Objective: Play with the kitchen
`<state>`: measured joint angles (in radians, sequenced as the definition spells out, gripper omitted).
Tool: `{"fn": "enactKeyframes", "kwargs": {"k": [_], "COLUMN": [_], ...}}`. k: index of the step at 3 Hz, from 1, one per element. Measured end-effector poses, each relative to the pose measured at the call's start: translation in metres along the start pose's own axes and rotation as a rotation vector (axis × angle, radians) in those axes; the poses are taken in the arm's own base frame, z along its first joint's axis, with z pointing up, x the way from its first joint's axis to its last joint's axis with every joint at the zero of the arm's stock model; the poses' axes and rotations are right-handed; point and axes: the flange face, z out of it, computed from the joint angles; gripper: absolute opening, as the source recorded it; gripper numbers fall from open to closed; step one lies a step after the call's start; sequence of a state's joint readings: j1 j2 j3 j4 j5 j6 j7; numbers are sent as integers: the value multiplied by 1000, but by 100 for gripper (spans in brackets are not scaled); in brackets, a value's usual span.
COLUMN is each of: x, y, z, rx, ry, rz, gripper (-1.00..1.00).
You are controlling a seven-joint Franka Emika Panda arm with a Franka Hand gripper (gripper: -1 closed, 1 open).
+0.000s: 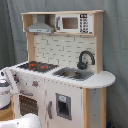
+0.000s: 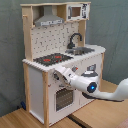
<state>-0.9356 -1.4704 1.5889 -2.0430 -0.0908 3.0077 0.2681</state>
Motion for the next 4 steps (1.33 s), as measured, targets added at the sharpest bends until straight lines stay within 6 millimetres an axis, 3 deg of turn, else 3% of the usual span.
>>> {"fn": "enactKeyframes", "kwargs": {"k": [1,3,4], "x": [5,-8,-11], "y": [-9,-7,-5], "z": [-34,-85,-89], "rx": [14,15,5], "ry": [33,44,20], "rz": [-5,10,105], "gripper": [100,100,100]}}
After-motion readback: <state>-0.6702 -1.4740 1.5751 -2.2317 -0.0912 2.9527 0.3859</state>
